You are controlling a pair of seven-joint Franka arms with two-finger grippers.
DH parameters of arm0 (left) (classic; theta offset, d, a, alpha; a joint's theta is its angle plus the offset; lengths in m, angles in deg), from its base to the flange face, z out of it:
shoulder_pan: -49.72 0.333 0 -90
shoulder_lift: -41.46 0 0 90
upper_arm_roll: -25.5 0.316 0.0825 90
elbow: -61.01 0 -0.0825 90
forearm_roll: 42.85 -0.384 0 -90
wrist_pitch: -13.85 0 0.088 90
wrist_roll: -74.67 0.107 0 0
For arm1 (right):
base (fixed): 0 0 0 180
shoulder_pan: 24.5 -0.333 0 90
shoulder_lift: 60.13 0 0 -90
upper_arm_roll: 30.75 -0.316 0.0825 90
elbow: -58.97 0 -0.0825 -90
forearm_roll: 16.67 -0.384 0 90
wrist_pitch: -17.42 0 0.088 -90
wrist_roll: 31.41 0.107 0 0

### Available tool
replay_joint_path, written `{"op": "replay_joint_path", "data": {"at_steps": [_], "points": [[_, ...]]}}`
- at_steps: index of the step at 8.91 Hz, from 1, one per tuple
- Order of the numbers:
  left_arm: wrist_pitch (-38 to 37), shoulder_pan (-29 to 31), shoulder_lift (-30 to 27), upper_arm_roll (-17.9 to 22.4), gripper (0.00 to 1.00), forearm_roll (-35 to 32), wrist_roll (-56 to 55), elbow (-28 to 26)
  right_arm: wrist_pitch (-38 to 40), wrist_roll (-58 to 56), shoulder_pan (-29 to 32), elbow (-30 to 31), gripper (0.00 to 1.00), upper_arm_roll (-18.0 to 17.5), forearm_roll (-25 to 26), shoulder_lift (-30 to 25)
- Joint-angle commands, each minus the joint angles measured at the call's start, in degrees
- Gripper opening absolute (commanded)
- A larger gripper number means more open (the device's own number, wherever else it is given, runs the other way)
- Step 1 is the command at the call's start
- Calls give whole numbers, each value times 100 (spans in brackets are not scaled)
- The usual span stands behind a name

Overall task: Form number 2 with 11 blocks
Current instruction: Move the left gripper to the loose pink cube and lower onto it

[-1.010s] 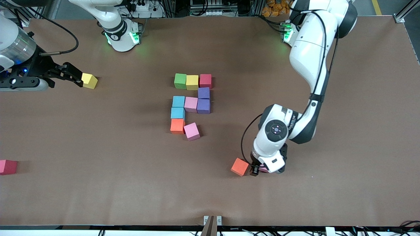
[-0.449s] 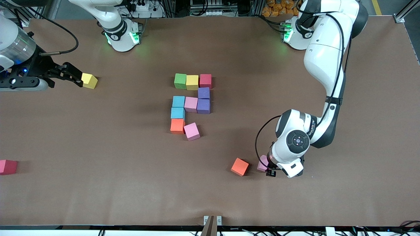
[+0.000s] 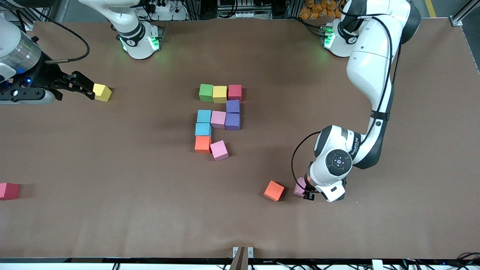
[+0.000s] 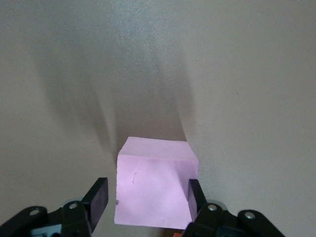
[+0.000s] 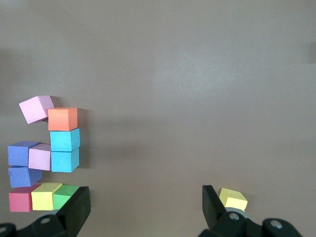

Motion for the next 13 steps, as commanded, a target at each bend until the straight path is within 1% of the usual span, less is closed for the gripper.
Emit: {"op": "replay_joint_path", "data": {"at_steps": [1,8,13], "points": [[-55,36,-106,-37,73,72,138,-148,81,-14,31,-74,100,-15,11,-6],[24,80,8,7,74,28,103,-139,81,-14,31,-74,100,-15,20,-6],[832,89,201,130,74,19,24,-139,81,-14,31,-74,100,-24,11,-6]]}}
